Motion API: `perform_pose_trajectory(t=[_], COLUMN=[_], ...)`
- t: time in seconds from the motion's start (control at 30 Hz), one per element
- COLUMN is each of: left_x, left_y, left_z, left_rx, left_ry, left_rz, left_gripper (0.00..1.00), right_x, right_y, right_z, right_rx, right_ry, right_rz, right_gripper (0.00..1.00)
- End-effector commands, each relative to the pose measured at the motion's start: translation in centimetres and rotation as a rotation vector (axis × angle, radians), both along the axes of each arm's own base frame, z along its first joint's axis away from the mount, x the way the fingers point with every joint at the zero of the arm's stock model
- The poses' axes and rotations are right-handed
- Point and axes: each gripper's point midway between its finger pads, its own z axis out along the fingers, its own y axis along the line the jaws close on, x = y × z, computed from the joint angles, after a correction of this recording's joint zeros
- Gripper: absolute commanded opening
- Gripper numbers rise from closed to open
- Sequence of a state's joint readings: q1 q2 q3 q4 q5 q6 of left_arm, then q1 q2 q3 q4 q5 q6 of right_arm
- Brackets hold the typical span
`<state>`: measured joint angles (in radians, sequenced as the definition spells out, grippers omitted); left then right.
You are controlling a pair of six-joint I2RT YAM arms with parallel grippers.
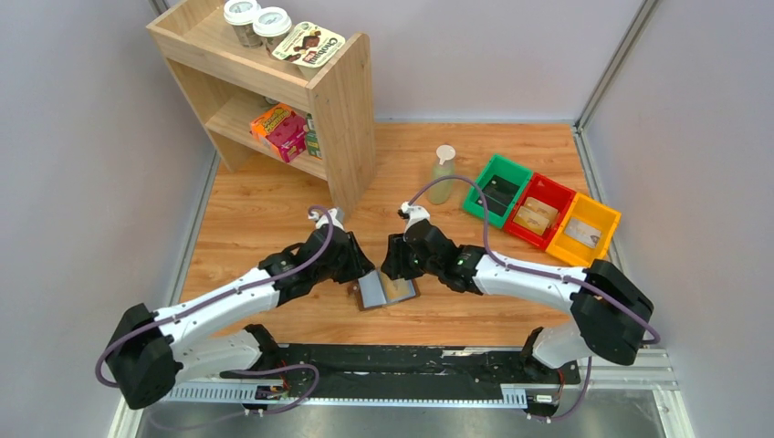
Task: Take the credit cards out of the card holder
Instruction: Remove the credit card from the card holder.
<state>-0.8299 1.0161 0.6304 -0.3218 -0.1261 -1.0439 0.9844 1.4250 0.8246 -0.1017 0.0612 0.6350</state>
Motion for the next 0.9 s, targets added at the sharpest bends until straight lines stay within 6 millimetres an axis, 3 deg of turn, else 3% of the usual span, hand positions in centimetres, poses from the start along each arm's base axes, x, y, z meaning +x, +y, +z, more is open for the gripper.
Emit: perform_pose_trajectory(t=[0.0, 0.13, 0.37, 0.6, 0.87], left_x=[0.5, 0.4, -0.4, -0.6, -0.7], left_y=[-2.2, -3.0, -3.5, -3.9, -3.7], left_z=[-0.7, -2.9, -6.4, -7.9, -9.6], left_rx=[-0.052, -0.071, -0.068, -0.134, -0.197], left_ry=[0.016, 0.055, 0.121, 0.131, 0.138], left_rz=[-0.04, -0.044, -0.068, -0.05, -0.004], left_gripper=[0.36, 0.38, 0.41, 0.44, 0.45], right_x=[0.5, 0.5, 0.7, -0.3, -0.7], right_y=[-1.9, -2.0, -1.9, -2.8, -3.3], right_z=[-2.4, -4.1, -5.3, -7.6, -8.6], right_rx=[-0.041, 0.001, 0.028, 0.019, 0.008], right_ry=[0.042, 0.113, 0.164, 0.271, 0.315], right_rz=[-0.053, -0.048, -0.039, -0.061, -0.077], right_gripper=[0.43, 0.39, 0.38, 0.35, 0.34])
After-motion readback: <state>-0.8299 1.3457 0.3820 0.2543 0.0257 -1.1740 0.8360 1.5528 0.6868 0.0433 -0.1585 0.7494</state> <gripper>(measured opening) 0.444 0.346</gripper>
